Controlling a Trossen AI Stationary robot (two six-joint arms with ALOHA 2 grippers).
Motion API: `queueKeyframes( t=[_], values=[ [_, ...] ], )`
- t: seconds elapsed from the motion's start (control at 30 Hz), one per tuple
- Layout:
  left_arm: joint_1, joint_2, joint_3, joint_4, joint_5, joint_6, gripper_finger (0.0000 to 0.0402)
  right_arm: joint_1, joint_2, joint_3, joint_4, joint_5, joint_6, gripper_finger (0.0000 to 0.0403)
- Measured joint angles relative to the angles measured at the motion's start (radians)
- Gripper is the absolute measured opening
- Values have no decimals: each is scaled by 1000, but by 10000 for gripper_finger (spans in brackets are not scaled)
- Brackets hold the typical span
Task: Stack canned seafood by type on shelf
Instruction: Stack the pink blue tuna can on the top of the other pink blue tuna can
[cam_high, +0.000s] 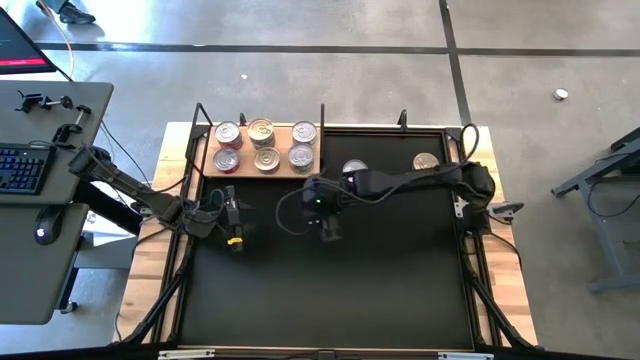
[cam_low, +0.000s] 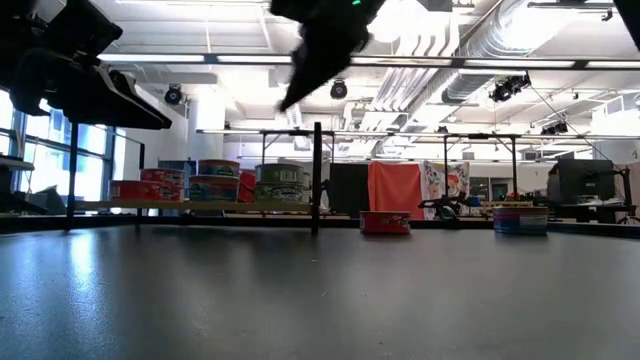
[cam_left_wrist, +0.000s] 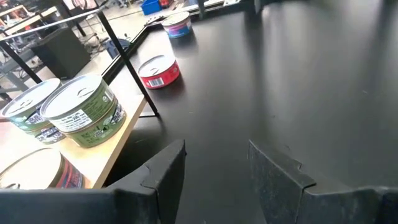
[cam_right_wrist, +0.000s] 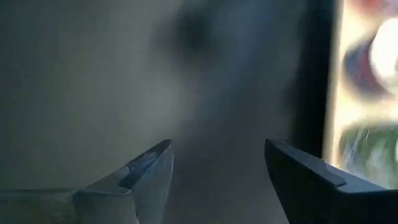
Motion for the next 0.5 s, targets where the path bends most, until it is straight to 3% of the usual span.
queueKeyframes(
  t=[0.23, 0.4, 0.5],
  values=[
    [0, 2, 0, -2, 24, -10, 163, -43, -15, -18, -280, 3, 146, 245],
    [0, 14, 0, -3, 29, -34, 163, -128, -90, -221, -222, 10, 183, 245],
    [-1, 27, 0, -7, 32, -43, 163, -194, -166, -392, -90, 85, 225, 245]
  ],
)
